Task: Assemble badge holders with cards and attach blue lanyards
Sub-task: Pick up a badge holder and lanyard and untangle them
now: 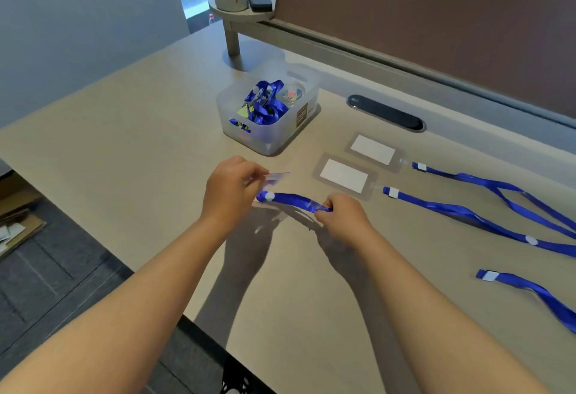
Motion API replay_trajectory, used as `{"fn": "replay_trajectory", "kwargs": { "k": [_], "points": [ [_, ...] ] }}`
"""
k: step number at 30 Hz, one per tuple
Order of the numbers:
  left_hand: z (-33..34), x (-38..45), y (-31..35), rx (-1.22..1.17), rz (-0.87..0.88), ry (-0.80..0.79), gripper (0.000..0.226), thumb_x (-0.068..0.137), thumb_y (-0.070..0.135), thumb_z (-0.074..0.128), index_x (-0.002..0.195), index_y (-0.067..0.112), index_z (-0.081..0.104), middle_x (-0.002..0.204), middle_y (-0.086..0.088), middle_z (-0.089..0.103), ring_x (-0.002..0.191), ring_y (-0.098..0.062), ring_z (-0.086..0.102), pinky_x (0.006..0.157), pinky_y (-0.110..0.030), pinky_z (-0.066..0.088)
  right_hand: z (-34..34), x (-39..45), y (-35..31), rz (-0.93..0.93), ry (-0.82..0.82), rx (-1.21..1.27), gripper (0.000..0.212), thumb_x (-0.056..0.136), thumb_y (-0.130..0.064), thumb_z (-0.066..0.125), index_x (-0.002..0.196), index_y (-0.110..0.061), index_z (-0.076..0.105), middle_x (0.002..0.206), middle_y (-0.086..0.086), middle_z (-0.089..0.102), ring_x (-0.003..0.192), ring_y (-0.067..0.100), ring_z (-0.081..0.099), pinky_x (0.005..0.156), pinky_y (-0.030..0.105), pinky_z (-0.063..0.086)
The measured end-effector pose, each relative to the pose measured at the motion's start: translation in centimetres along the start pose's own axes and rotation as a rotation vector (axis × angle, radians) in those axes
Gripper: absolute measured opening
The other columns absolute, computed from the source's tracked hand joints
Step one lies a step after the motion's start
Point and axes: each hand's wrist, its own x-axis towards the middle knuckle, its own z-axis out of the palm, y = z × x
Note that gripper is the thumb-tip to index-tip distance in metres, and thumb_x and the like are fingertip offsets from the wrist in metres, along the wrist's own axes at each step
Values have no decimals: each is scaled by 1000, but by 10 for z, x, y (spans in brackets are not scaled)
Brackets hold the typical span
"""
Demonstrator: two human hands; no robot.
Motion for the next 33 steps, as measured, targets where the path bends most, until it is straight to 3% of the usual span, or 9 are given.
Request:
{"fn": "replay_trajectory", "kwargs": {
  "k": [3,6,8,11,20,23,26,29,33],
  "points": [
    [-12,18,11,-46,-37,48,14,78,-1,60,89,-1,68,89,-23,67,78,-28,54,69,-30,37,-31,-1,-22,-38,83,178,27,86,-12,51,62,-16,39,63,-1,41,68,18,44,53,25,30],
    [-25,42,19,-92,-50,90,13,78,-1,60,88,-1,69,90,-23,67,76,-21,50,70,-28,36,-59,2,-47,-83,184,333,5,85,-9,52,81,-7,53,76,6,51,74,19,45,53,24,32],
    [-33,61,18,-110,-52,106,12,78,0,59,86,-1,69,90,-22,68,75,-19,49,69,-27,35,-72,8,-64,-94,230,405,11,85,-8,53,94,-1,56,87,12,55,77,21,47,55,25,35],
    [-43,94,8,-132,-61,117,13,80,2,58,88,0,68,92,-22,67,75,-18,47,68,-25,34,-85,25,-93,-109,253,470,3,86,-10,54,87,-8,52,86,12,56,67,18,49,56,24,38],
    [-72,203,-49,-191,13,86,16,82,3,57,93,-2,67,94,-22,66,77,-18,47,63,-22,35,-93,117,-184,-61,292,706,26,87,-8,52,63,-15,50,58,0,50,50,7,44,44,12,37],
    [-73,227,-68,-209,41,64,15,81,2,57,91,0,68,91,-22,66,76,-16,46,60,-11,32,-82,147,-198,1,285,683,29,87,-11,53,59,-14,50,56,1,49,51,10,42,52,19,37],
    [-69,239,-85,-227,51,51,15,81,2,58,91,0,68,90,-21,66,77,-17,47,61,-11,34,-63,172,-199,67,252,615,31,88,-11,53,58,-13,46,57,4,46,54,15,42,55,25,36],
    [-64,244,-98,-233,72,22,14,80,2,59,91,-1,68,89,-20,67,76,-15,47,61,-10,33,-47,186,-195,74,223,360,10,87,-15,55,79,-9,55,79,8,55,77,22,49,70,33,39],
    [-54,244,-101,-221,129,-38,13,78,3,61,89,-1,68,86,-21,67,74,-15,47,60,-10,31,-41,183,-188,24,205,44,46,85,-22,58,128,-12,49,132,9,51,115,26,51,96,37,42]
  ]
}}
